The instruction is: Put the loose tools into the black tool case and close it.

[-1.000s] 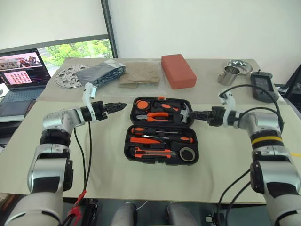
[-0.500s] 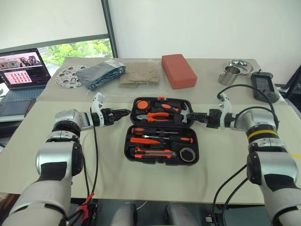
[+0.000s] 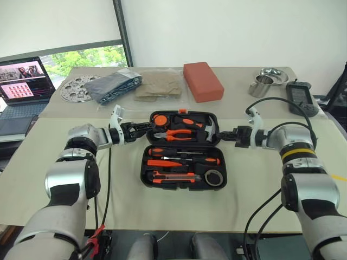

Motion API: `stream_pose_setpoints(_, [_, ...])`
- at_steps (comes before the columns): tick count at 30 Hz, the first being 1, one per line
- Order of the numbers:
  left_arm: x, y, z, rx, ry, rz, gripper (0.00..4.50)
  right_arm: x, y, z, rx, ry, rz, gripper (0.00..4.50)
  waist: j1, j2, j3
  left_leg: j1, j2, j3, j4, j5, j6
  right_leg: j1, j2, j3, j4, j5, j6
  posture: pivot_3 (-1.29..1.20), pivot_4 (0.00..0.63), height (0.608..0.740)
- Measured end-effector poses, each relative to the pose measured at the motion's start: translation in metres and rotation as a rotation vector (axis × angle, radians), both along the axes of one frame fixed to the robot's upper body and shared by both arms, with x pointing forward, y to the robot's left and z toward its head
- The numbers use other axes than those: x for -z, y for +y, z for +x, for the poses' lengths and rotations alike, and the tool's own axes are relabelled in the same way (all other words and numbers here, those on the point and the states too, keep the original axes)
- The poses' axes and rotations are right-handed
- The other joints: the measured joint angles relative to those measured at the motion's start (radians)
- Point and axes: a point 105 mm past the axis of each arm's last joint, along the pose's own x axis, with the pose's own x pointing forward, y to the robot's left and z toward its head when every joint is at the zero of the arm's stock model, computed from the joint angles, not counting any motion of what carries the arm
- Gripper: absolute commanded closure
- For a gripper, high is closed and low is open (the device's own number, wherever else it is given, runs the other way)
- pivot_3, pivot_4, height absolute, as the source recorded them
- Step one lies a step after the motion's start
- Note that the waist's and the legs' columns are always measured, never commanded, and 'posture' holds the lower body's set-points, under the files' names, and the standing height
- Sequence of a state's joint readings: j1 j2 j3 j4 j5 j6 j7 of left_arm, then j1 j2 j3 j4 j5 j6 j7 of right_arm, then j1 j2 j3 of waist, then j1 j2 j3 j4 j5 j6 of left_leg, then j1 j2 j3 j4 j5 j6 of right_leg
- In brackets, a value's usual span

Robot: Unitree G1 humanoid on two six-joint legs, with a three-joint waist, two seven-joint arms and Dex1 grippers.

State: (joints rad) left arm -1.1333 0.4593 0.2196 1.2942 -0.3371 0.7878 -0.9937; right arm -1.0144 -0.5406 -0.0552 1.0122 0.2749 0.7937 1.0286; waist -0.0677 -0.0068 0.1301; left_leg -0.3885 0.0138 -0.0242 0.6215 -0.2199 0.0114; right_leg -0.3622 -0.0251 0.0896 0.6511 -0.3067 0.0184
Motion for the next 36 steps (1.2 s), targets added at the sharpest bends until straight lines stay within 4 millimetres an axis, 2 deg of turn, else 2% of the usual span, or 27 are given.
stream_pose_setpoints(6, [0.002, 0.000, -0.001, 0.007, 0.005, 0.017, 0.00, -0.001, 0.002, 0.000, -0.022, -0.020, -0.008, 4.45, -0.002, 0.000, 0.000, -0.001, 0.000, 0.000, -0.001, 0.000, 0.000, -0.004, -0.001, 0.000, 0.005, 0.000, 0.000, 0.00, 0.150, 0.740])
stream_pose_setpoints(7, [0.002, 0.000, -0.001, 0.008, 0.005, 0.016, 0.52, -0.001, 0.003, 0.000, -0.026, -0.022, -0.006, 4.50, -0.002, 0.000, 0.000, -0.001, 0.000, 0.000, -0.001, 0.000, 0.000, -0.005, -0.001, 0.000, 0.006, 0.000, 0.000, 0.00, 0.150, 0.740])
stream_pose_setpoints(8, [0.002, 0.000, -0.001, 0.007, 0.004, 0.016, 0.62, -0.001, 0.004, 0.000, -0.030, -0.024, -0.005, 4.50, -0.002, 0.000, 0.000, -0.001, 0.000, 0.000, -0.001, 0.000, 0.000, -0.005, -0.001, 0.000, 0.006, 0.000, 0.000, 0.00, 0.150, 0.740])
stream_pose_setpoints(14, [-0.001, 0.006, 0.000, -0.010, -0.012, 0.001, 2.88, -0.001, 0.004, 0.000, -0.036, -0.027, -0.004, 4.50, -0.002, 0.000, 0.000, -0.001, 0.000, 0.000, -0.001, 0.000, 0.000, -0.006, -0.001, 0.000, 0.007, 0.000, 0.000, 0.00, 0.150, 0.740])
stream_pose_setpoints(16, [-0.002, 0.010, -0.002, -0.010, -0.015, -0.006, 3.81, -0.002, 0.004, 0.000, -0.039, -0.029, -0.003, 4.50, -0.002, 0.000, 0.000, -0.001, 0.000, 0.000, -0.002, 0.000, 0.000, -0.006, -0.001, -0.001, 0.007, 0.000, 0.000, 0.00, 0.150, 0.740])
stream_pose_setpoints(17, [-0.001, 0.012, -0.002, -0.010, -0.014, -0.010, 4.02, -0.002, 0.004, 0.000, -0.040, -0.030, -0.004, 4.50, -0.001, 0.000, 0.000, -0.001, 0.000, 0.000, -0.002, 0.000, 0.000, -0.007, -0.001, -0.001, 0.007, 0.000, 0.000, 0.00, 0.150, 0.740])
stream_pose_setpoints(18, [-0.001, 0.013, -0.003, -0.009, -0.014, -0.014, 4.48, -0.002, 0.004, 0.000, -0.040, -0.031, -0.005, 4.50, -0.001, 0.000, 0.000, -0.001, 0.000, 0.000, -0.002, 0.000, 0.000, -0.007, -0.001, -0.001, 0.007, 0.000, 0.000, 0.00, 0.150, 0.740])
stream_pose_setpoints(30, [0.005, 0.016, -0.010, 0.043, -0.025, 0.009, 4.48, -0.003, 0.005, -0.001, -0.060, -0.056, 0.002, 4.50, 0.001, 0.000, 0.000, -0.001, -0.001, 0.000, -0.002, 0.000, 0.000, -0.007, -0.002, -0.002, 0.008, 0.000, 0.000, 0.00, 0.150, 0.740])
stream_pose_setpoints(36, [0.002, 0.017, -0.009, 0.104, -0.188, 0.070, 4.48, -0.006, 0.003, 0.004, -0.066, -0.200, 0.000, 4.50, 0.003, 0.000, 0.000, -0.001, -0.001, 0.000, -0.002, 0.001, -0.002, -0.007, -0.002, -0.002, 0.008, 0.000, 0.000, 0.00, 0.150, 0.740])
